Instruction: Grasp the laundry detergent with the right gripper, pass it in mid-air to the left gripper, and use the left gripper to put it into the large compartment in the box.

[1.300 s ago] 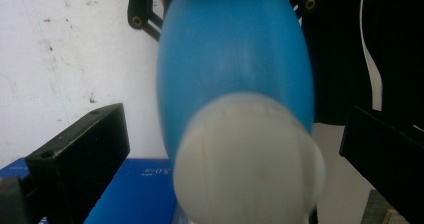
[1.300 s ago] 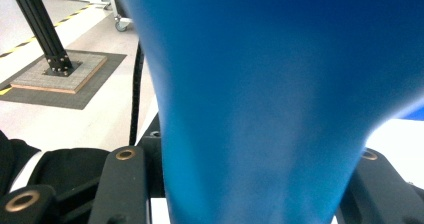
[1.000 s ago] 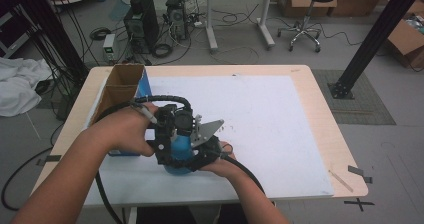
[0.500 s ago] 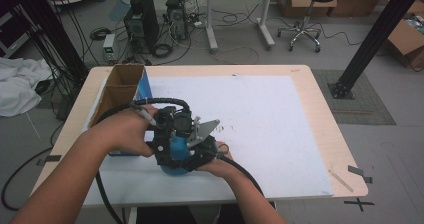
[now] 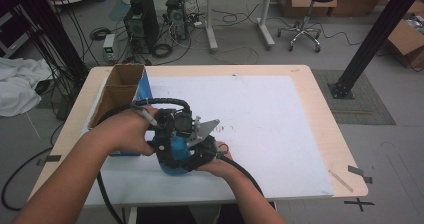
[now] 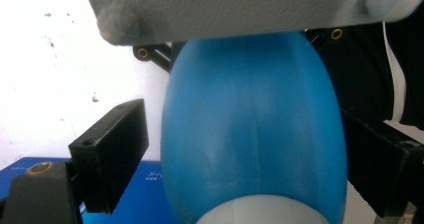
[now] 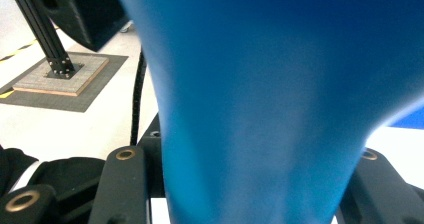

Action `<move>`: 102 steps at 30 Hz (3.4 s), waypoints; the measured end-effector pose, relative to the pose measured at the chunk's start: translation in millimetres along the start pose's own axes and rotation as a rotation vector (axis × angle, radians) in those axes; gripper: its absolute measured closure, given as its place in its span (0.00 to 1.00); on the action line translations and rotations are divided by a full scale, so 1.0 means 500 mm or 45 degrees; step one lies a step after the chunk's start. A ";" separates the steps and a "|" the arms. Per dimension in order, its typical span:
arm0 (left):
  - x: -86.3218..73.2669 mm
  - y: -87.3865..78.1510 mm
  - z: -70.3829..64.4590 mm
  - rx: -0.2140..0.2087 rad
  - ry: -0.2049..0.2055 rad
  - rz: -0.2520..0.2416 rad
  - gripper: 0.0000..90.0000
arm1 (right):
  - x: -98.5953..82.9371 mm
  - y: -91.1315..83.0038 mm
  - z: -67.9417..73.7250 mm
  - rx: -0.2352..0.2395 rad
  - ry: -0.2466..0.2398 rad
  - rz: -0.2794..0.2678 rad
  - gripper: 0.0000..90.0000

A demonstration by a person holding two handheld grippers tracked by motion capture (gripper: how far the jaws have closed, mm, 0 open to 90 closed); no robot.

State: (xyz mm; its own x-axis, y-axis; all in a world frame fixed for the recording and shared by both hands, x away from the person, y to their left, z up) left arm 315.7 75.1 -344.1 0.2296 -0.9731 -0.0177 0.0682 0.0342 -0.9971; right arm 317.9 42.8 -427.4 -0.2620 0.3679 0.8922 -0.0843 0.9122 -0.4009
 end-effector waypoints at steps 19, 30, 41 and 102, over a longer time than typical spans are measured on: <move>0.005 -0.002 0.000 0.021 -0.011 0.019 0.29 | 0.000 -0.005 -0.003 -0.014 -0.006 -0.016 0.51; 0.004 -0.002 -0.002 0.013 -0.017 0.035 0.38 | 0.000 -0.004 -0.008 -0.024 -0.036 -0.032 0.51; 0.005 -0.002 -0.004 0.013 -0.026 0.039 0.42 | 0.000 -0.005 -0.003 -0.015 -0.007 -0.019 0.51; 0.004 -0.054 0.061 0.000 -0.204 0.136 0.43 | -0.043 -0.170 -0.008 0.053 -0.033 0.466 0.00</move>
State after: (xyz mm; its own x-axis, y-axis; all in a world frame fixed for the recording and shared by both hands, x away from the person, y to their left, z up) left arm 343.8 79.2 -315.0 0.3872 -0.9153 -0.1111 0.0350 0.1350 -0.9902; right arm 334.4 -41.8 -411.7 -0.3067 0.6633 0.6826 -0.0194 0.7126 -0.7013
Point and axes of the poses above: each handheld gripper's, and its own axes: y roughly forward along the jaws, x roughly out of its top, z roughly to its left, the point moved 8 cm from there along y, roughly forward along the jaws, and after that the axes turned 13 degrees about -y, right-handed, at the moved point
